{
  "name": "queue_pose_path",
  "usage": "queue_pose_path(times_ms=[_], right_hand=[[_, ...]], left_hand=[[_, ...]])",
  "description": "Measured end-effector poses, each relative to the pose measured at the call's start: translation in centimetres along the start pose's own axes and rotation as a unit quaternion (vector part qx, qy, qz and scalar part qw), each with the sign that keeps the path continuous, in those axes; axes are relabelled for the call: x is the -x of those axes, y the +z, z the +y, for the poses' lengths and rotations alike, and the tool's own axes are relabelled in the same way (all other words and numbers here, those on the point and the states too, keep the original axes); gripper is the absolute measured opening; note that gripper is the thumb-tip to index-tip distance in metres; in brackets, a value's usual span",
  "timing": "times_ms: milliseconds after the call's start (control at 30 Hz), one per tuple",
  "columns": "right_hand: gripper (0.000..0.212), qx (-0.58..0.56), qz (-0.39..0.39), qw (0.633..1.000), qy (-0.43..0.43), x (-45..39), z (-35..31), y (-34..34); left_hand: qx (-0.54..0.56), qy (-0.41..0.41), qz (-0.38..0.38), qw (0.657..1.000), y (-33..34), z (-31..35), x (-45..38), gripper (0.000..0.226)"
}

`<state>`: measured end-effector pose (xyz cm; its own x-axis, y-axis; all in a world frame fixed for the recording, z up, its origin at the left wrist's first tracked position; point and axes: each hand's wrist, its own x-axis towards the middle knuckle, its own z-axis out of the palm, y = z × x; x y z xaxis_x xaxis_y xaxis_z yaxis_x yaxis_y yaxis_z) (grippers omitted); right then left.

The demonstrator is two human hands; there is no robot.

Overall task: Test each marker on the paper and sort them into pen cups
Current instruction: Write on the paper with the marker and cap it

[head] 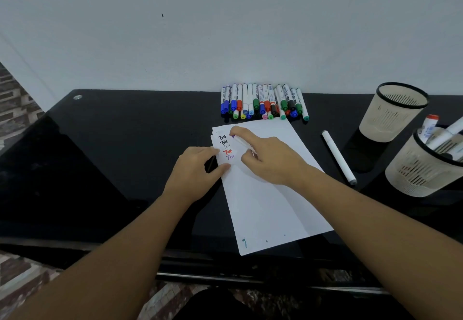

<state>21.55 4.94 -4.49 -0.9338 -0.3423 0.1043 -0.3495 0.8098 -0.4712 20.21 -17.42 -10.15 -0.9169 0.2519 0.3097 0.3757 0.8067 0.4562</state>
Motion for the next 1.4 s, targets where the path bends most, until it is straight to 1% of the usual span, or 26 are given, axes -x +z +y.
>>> queue_pose_path(times_ms=[67,133,200,267,333,433,500,533,600,700,733,800,867,900,933,1033,1067,1167,1267,1400], right_hand=[[0.055,-0.013,0.006,1.0,0.002,0.2,-0.1,0.2],[0.056,-0.052,0.023,0.998,0.012,0.3,-0.2,0.2],[0.058,-0.097,0.027,0.994,0.03,0.5,-0.2,0.1],[0.051,-0.126,0.014,0.99,0.055,0.8,-0.1,-0.2],[0.041,-0.177,0.013,0.98,0.092,1.3,0.2,-0.5],[0.041,-0.249,0.014,0.959,0.132,2.4,0.8,-1.4],[0.043,-0.271,0.004,0.951,0.147,3.1,1.5,-2.2],[0.042,-0.257,0.003,0.955,0.149,3.5,1.8,-2.4],[0.031,-0.218,0.021,0.965,0.142,4.1,2.5,-2.6],[0.014,-0.207,0.073,0.966,0.139,5.0,3.2,-2.9],[0.014,-0.21,0.085,0.963,0.145,5.2,3.2,-3.2],[0.027,-0.192,0.111,0.962,0.159,5.7,3.3,-3.8],[0.041,-0.119,0.163,0.967,0.158,6.4,3.6,-4.8],[0.044,-0.083,0.188,0.968,0.147,6.8,3.8,-5.3],[0.042,-0.061,0.21,0.966,0.136,7.3,3.9,-5.9],[0.025,-0.054,0.262,0.956,0.12,9.1,4.2,-8.2],[0.024,-0.049,0.279,0.951,0.121,9.7,4.2,-9.1],[0.025,-0.029,0.329,0.934,0.139,11.9,4.3,-11.8],[0.022,-0.017,0.378,0.91,0.169,13.8,4.9,-14.3],[0.024,0.008,0.4,0.888,0.224,15.8,6.7,-16.4]], left_hand=[[-0.001,0.002,0.003,1.0,0.0,-0.1,-0.1,0.053],[-0.003,0.009,0.007,1.0,-0.1,-0.2,0.0,0.054],[-0.002,0.02,0.008,1.0,-0.1,-0.2,0.1,0.059],[-0.007,0.025,-0.004,1.0,-0.2,-0.1,0.2,0.067],[-0.035,0.034,-0.031,0.998,-0.3,0.3,0.2,0.076],[-0.086,0.058,-0.103,0.989,-0.7,1.1,0.4,0.082],[-0.107,0.067,-0.165,0.978,-1.0,1.8,0.5,0.082],[-0.113,0.067,-0.194,0.972,-1.1,2.1,0.5,0.083],[-0.122,0.071,-0.233,0.962,-0.9,2.8,0.8,0.085],[-0.121,0.072,-0.249,0.958,-0.5,3.2,1.7,0.086],[-0.118,0.07,-0.246,0.96,-0.4,3.1,2.0,0.086],[-0.112,0.066,-0.233,0.964,-0.4,3.0,2.3,0.085],[-0.107,0.065,-0.226,0.966,-0.4,3.0,2.2,0.084],[-0.105,0.065,-0.226,0.966,-0.3,3.1,2.2,0.084],[-0.104,0.064,-0.227,0.966,-0.3,3.2,2.2,0.084],[-0.106,0.063,-0.223,0.967,-0.2,3.0,2.2,0.084],[-0.106,0.063,-0.22,0.968,-0.2,3.0,2.2,0.085],[-0.106,0.06,-0.221,0.968,-0.1,2.9,2.3,0.086],[-0.108,0.063,-0.218,0.968,-0.1,3.0,2.3,0.09],[-0.108,0.067,-0.213,0.969,0.0,3.0,2.2,0.09]])
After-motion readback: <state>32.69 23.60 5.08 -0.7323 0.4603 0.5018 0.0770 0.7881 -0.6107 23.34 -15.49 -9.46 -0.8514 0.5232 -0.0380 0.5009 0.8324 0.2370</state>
